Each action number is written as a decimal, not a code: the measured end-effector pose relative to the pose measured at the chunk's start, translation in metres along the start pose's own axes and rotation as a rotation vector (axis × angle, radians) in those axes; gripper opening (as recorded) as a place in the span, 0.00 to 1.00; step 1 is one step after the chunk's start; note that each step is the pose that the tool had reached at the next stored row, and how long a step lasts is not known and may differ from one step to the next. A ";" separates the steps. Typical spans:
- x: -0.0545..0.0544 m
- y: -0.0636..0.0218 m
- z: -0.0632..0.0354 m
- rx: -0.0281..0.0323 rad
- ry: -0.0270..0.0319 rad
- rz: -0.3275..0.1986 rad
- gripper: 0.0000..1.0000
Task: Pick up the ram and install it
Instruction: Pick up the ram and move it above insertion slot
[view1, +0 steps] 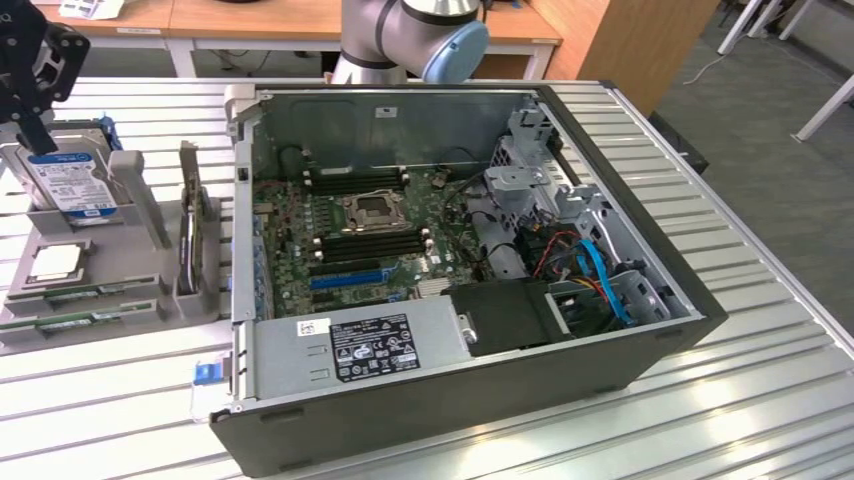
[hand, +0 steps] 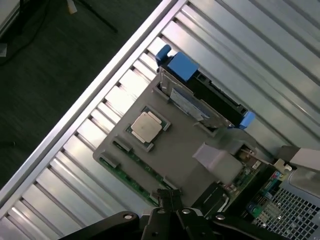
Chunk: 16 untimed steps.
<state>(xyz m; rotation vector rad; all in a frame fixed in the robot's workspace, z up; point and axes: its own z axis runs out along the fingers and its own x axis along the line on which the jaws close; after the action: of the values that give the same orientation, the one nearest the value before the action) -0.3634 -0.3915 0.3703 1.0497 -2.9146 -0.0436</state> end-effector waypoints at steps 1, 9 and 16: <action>0.000 0.0000 0.0000 0.0004 0.0007 -0.014 0.10; 0.000 0.0000 0.0002 0.0033 0.0056 -0.121 0.10; 0.000 0.0000 0.0003 0.0055 0.0102 -0.211 0.10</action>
<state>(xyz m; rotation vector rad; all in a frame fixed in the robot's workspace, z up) -0.3634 -0.3914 0.3700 1.3496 -2.7835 -0.0371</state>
